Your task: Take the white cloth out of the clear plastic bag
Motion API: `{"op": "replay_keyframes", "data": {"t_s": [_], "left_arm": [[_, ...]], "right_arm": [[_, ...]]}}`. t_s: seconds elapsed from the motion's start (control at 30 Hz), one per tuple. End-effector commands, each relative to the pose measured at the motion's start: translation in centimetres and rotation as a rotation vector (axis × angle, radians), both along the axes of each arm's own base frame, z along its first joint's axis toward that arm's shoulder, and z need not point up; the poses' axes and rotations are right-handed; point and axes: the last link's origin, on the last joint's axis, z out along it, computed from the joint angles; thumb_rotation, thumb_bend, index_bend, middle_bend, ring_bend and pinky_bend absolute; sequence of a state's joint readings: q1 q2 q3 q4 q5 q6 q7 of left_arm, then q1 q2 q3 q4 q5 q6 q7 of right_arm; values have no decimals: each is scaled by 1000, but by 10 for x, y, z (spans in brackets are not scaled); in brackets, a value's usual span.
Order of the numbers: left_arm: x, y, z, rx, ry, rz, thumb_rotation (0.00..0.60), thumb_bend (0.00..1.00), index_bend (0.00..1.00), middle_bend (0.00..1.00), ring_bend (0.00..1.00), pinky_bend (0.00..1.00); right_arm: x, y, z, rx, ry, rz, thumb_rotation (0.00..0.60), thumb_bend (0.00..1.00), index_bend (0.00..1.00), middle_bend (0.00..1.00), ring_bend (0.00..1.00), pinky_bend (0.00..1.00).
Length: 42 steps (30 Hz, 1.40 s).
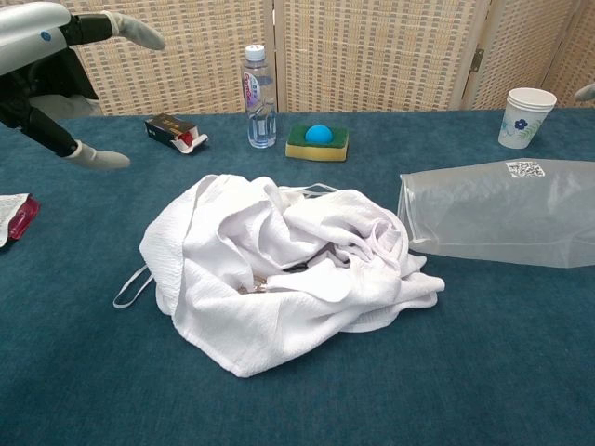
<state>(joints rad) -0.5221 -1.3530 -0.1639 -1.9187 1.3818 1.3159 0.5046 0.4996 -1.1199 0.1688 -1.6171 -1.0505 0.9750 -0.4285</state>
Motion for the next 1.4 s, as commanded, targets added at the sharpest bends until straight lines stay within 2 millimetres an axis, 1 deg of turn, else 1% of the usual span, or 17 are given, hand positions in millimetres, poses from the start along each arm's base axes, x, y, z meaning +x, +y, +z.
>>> {"op": "replay_keyframes", "data": {"t_s": [0.03, 0.27, 0.37, 0.4, 0.43, 0.5, 0.53, 0.6, 0.7, 0.8, 0.87, 1.03, 1.17, 1.27, 1.4], "left_arm": [[0, 1, 1, 4, -1, 0, 600, 30, 161, 1000, 886, 1000], [-4, 5, 13, 47, -18, 17, 600, 31, 204, 1000, 884, 1000], [-7, 6, 20, 69, -30, 31, 600, 31, 219, 998, 865, 1000], [-9, 5, 23, 70, -34, 39, 600, 31, 223, 975, 843, 1000], [-9, 5, 26, 70, -38, 45, 600, 31, 224, 945, 823, 1000], [-11, 4, 34, 74, -41, 59, 600, 31, 224, 784, 736, 992], [-12, 3, 38, 75, -39, 63, 600, 31, 224, 738, 714, 985], [-15, 2, 48, 84, -29, 72, 600, 31, 223, 606, 651, 939], [-22, 2, 63, 101, -15, 98, 600, 31, 219, 499, 587, 879], [-34, 0, 77, 114, 6, 137, 600, 31, 218, 467, 559, 840], [-43, -2, 85, 116, 16, 158, 600, 31, 219, 464, 554, 833], [-65, -15, 104, 115, 47, 170, 600, 31, 248, 463, 551, 815], [-82, -26, 117, 124, 64, 196, 600, 30, 252, 463, 545, 806], [-96, -34, 126, 126, 70, 227, 600, 31, 252, 463, 538, 791], [-113, -43, 137, 128, 81, 260, 600, 31, 252, 462, 537, 780]], "right_arm": [[7, -2, 1, -6, -60, 32, 600, 0, 0, 353, 309, 537], [19, -2, 12, -67, -106, 93, 600, 0, 0, 360, 309, 537], [25, 1, 18, -91, -143, 114, 600, 0, 0, 366, 309, 537], [27, 3, 21, -98, -153, 124, 600, 0, 0, 368, 309, 537], [29, 5, 23, -102, -155, 131, 600, 0, 0, 371, 310, 537], [32, 9, 28, -110, -149, 150, 600, 0, 0, 373, 311, 537], [34, 12, 30, -113, -147, 158, 600, 0, 0, 374, 311, 537], [37, 18, 36, -119, -149, 171, 600, 0, 0, 377, 311, 537], [40, 26, 45, -131, -150, 184, 600, 0, 0, 382, 312, 537], [40, 35, 54, -140, -152, 188, 600, 0, 0, 383, 312, 537], [39, 41, 59, -145, -152, 189, 600, 0, 0, 383, 312, 537], [34, 58, 71, -169, -166, 190, 600, 0, 1, 384, 312, 537], [28, 71, 78, -184, -176, 185, 600, 0, 15, 390, 312, 537], [21, 82, 80, -186, -163, 172, 600, 0, 42, 397, 312, 537], [10, 99, 82, -188, -169, 134, 600, 0, 116, 399, 312, 537]]}}
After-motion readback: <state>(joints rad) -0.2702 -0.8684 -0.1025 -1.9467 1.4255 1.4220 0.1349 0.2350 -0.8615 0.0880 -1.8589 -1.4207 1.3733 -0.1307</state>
